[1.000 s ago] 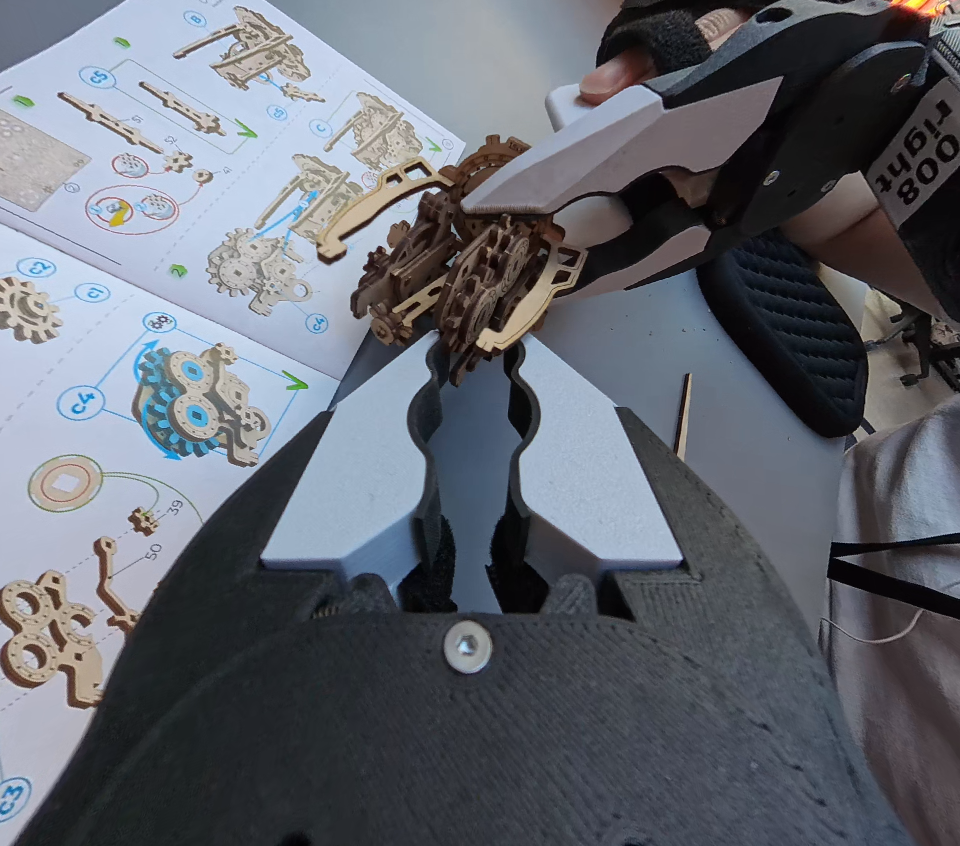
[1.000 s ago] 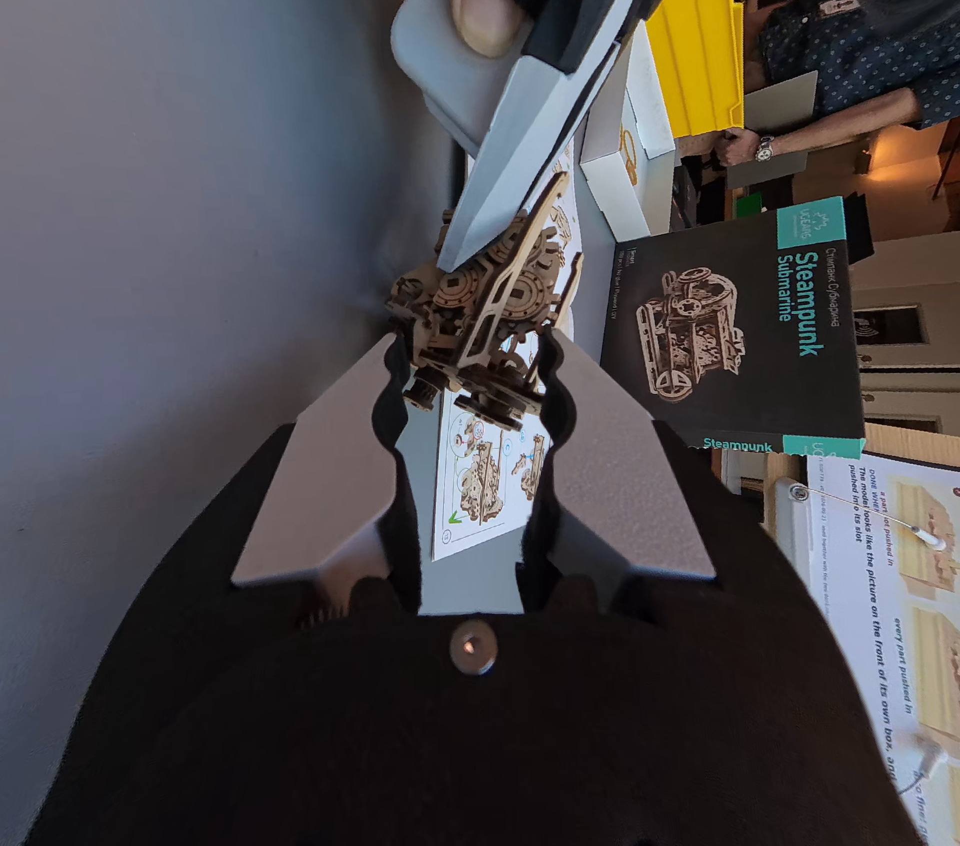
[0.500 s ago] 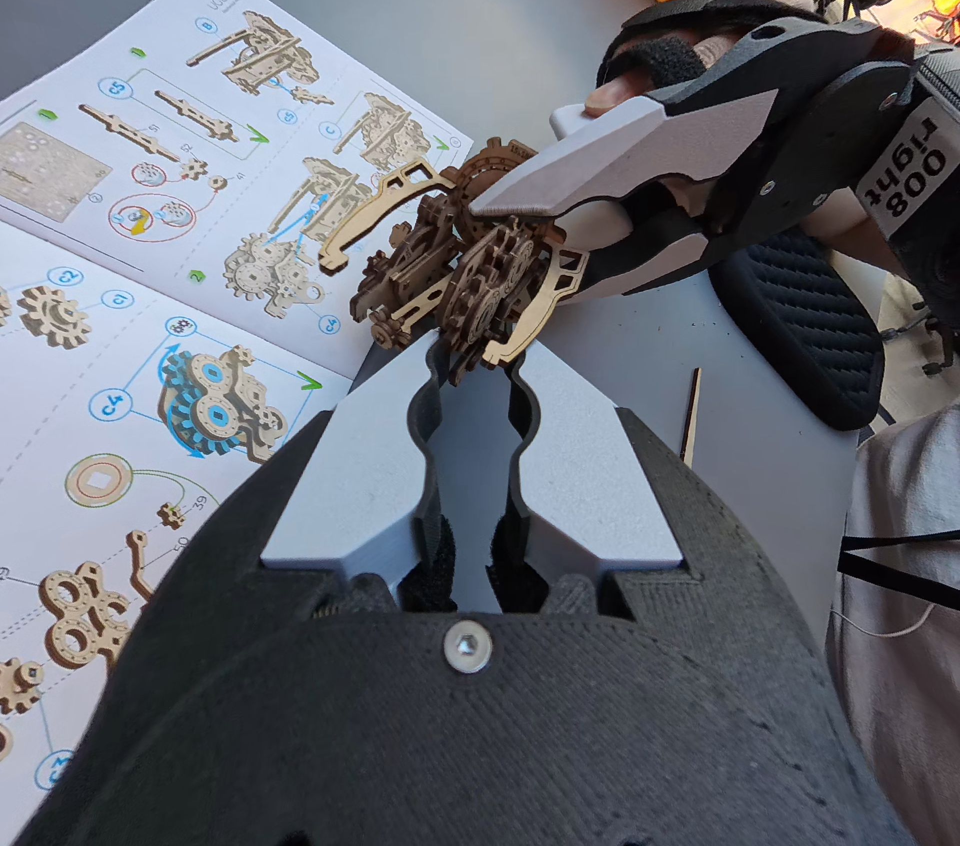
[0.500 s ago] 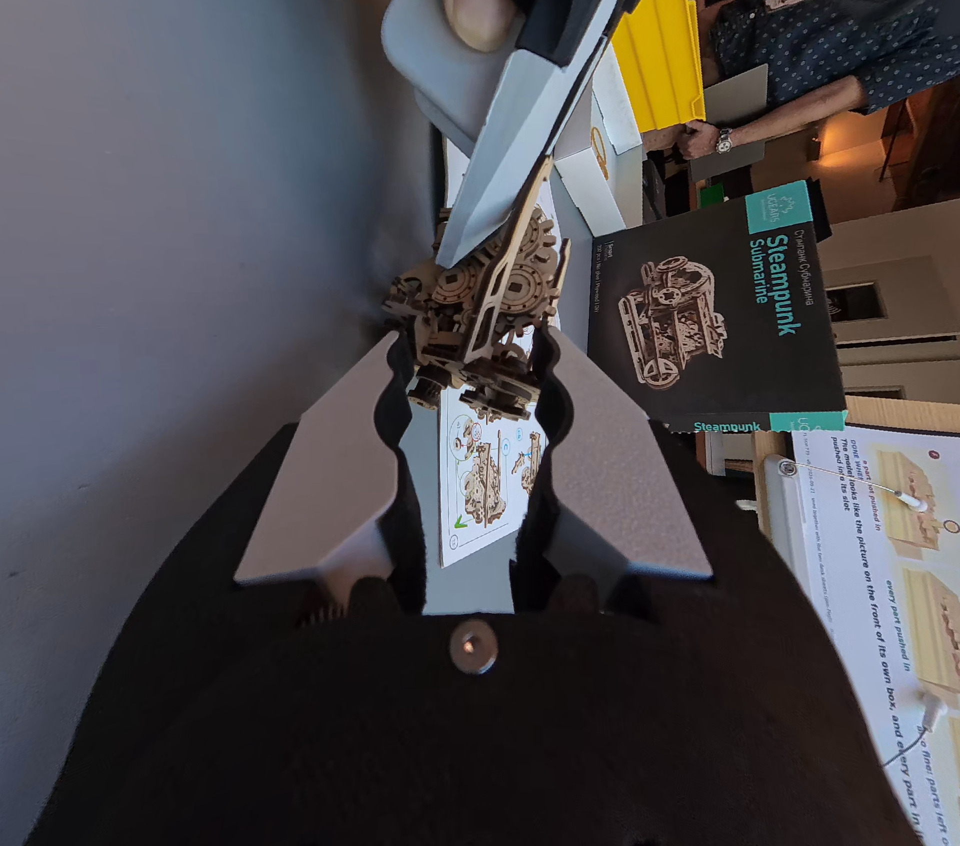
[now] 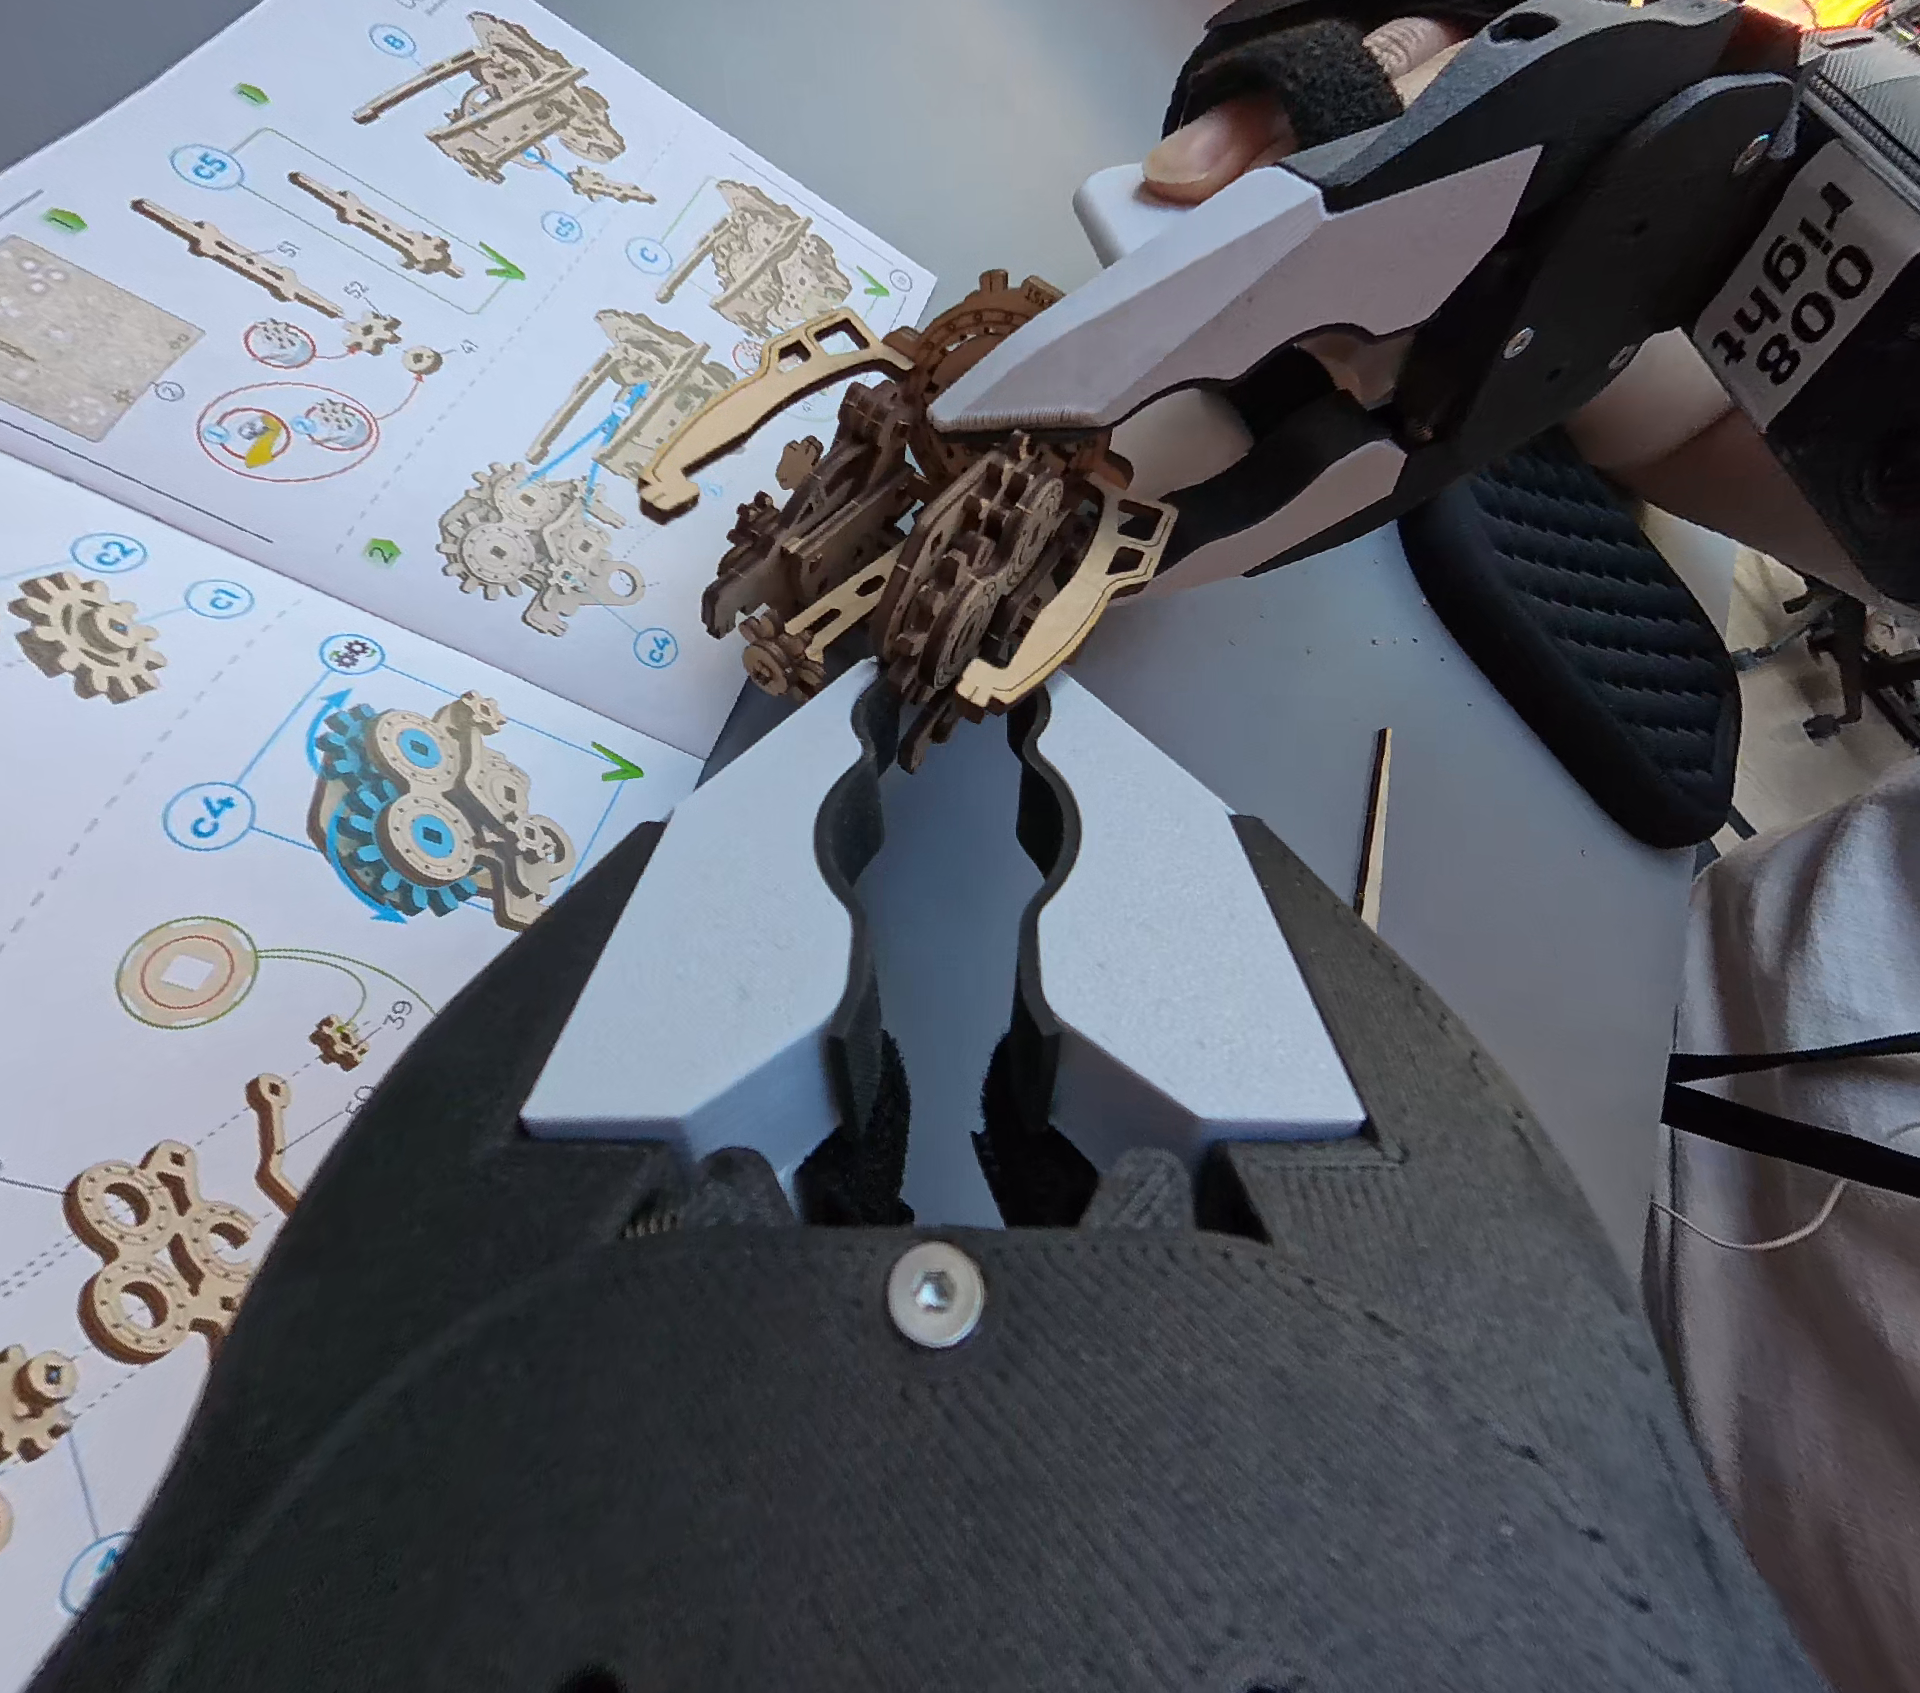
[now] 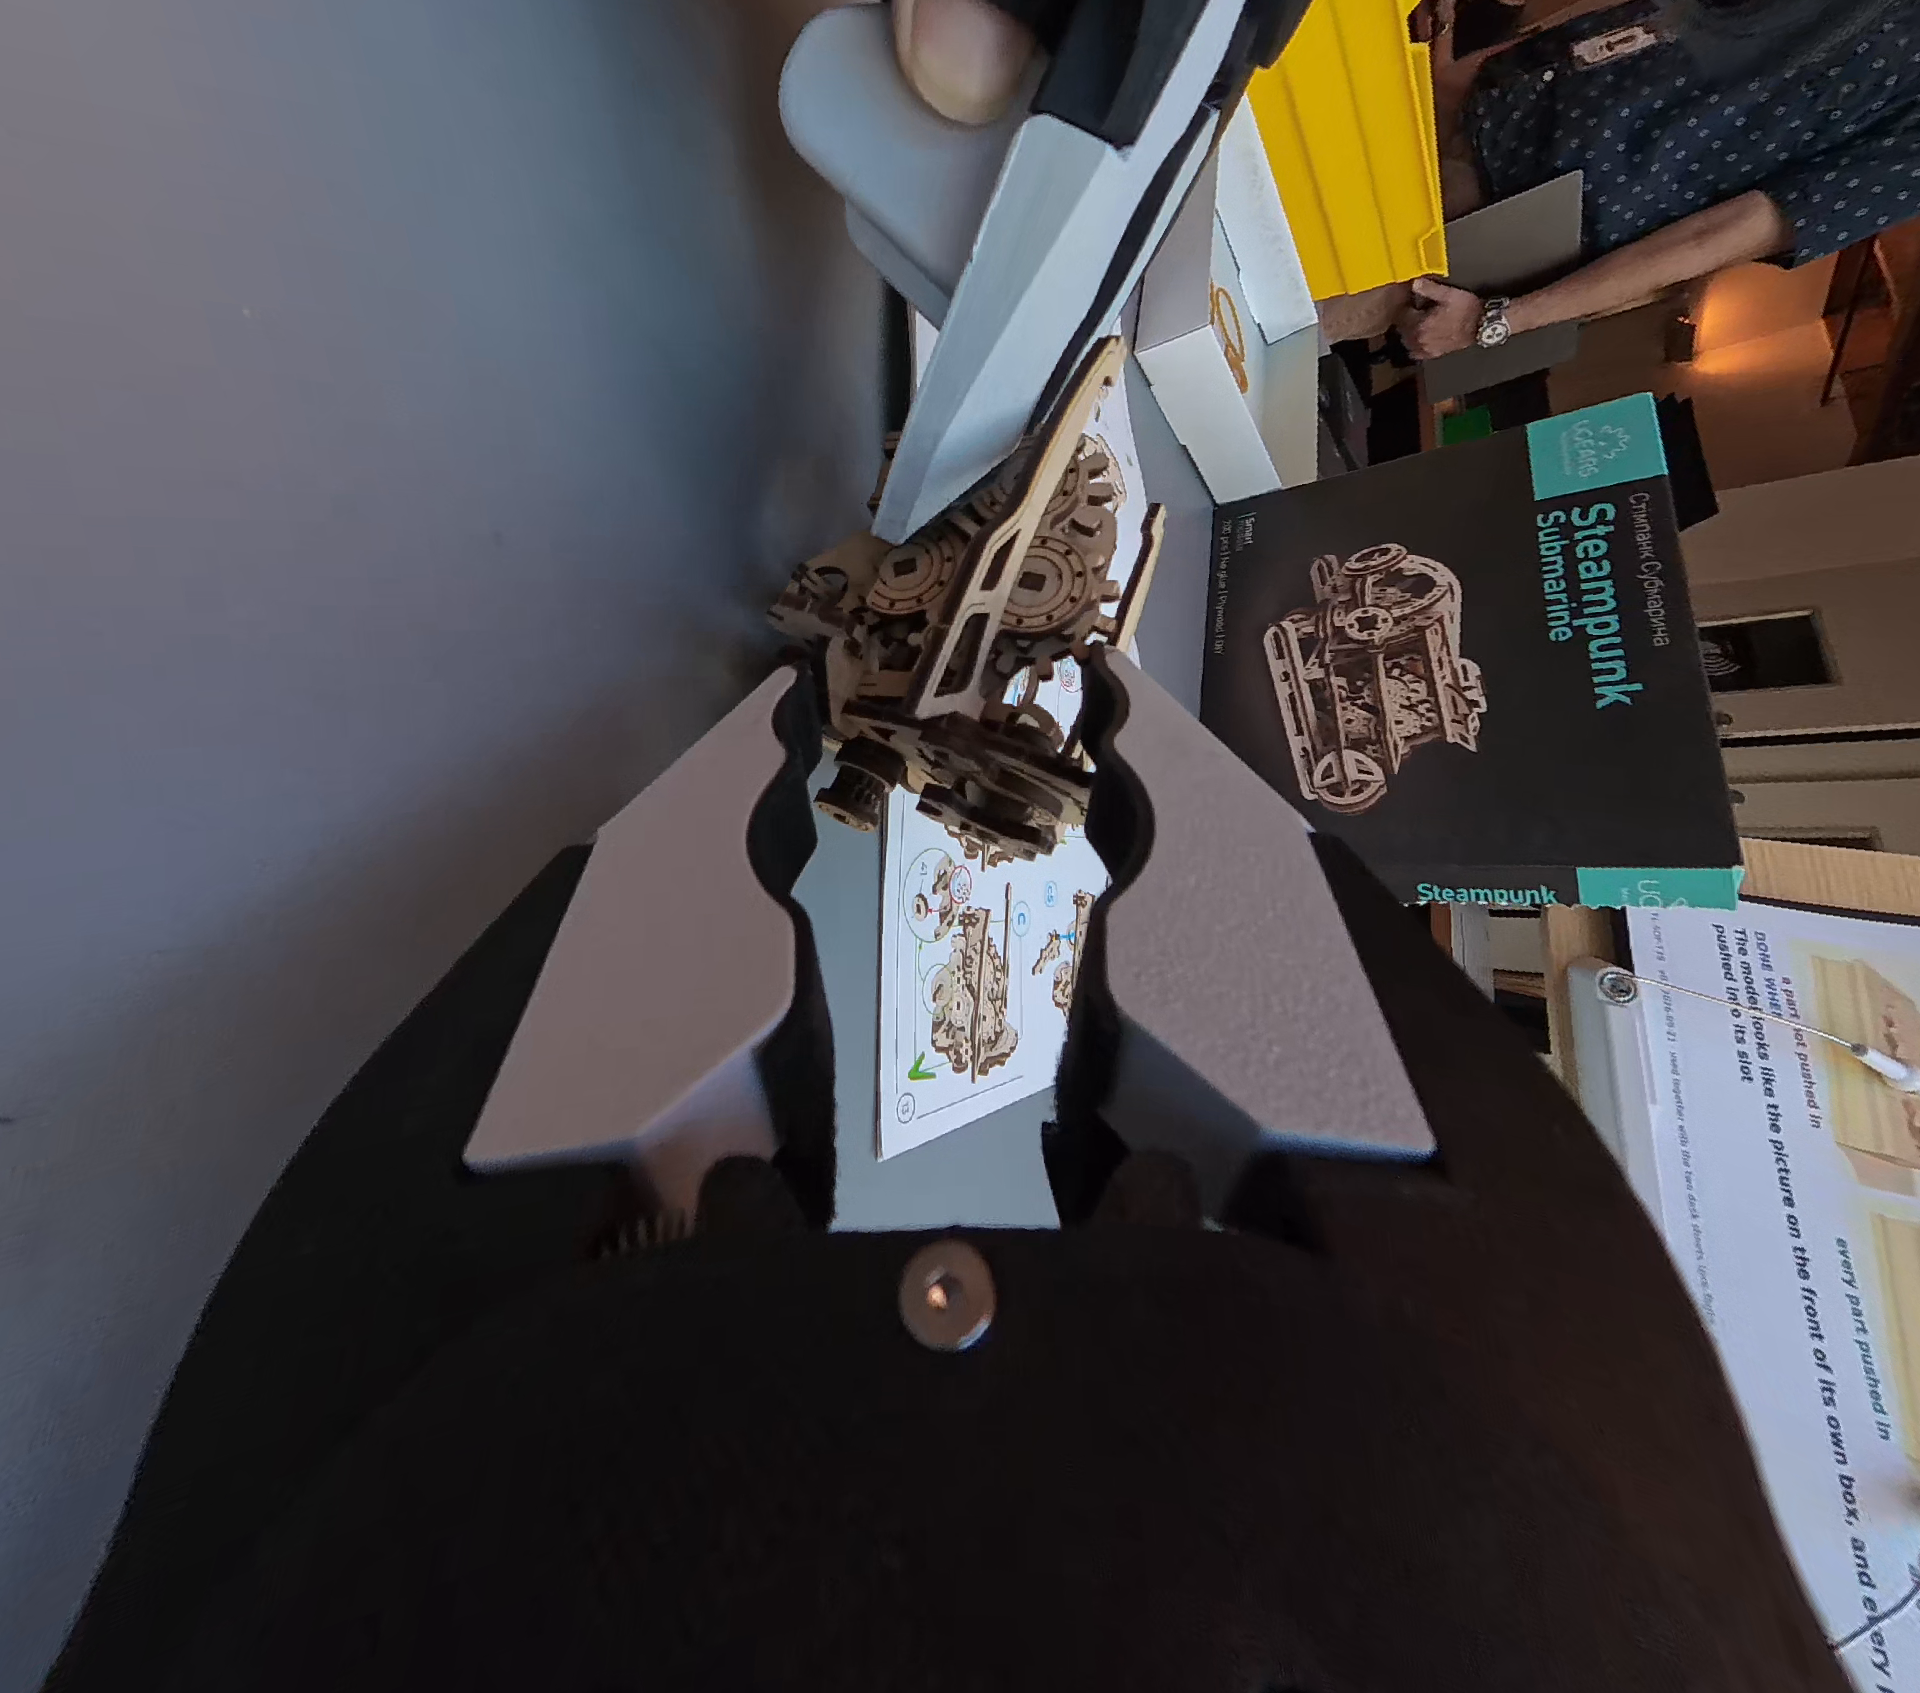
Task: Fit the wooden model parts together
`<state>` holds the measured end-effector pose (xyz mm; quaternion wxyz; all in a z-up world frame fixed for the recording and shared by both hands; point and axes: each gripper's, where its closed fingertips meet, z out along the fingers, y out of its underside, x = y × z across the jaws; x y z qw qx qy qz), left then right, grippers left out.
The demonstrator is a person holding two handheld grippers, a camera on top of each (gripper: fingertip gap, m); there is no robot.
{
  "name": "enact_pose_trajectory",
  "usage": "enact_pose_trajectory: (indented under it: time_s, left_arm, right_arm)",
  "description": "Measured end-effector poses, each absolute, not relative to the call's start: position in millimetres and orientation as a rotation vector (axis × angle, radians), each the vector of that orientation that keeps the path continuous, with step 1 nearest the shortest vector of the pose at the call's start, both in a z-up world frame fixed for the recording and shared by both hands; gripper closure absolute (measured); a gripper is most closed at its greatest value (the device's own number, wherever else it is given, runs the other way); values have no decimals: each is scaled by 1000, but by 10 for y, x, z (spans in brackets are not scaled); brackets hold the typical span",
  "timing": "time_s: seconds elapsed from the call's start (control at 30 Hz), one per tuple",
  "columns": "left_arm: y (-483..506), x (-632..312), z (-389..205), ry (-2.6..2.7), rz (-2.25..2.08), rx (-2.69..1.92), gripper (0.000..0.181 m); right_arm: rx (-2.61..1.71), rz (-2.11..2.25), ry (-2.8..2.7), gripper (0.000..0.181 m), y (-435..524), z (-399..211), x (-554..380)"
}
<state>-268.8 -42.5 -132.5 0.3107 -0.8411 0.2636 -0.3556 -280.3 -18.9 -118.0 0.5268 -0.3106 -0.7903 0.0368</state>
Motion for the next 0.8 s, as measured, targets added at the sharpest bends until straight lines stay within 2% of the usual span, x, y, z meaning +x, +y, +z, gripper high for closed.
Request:
enact_pose_trajectory:
  time_s: [0.8]
  left_arm:
    - [-475,-2696,-1308,687,-937,-2110,162]
  right_arm:
    - [-616,-22,-1858,129,-232,-1156,-2818]
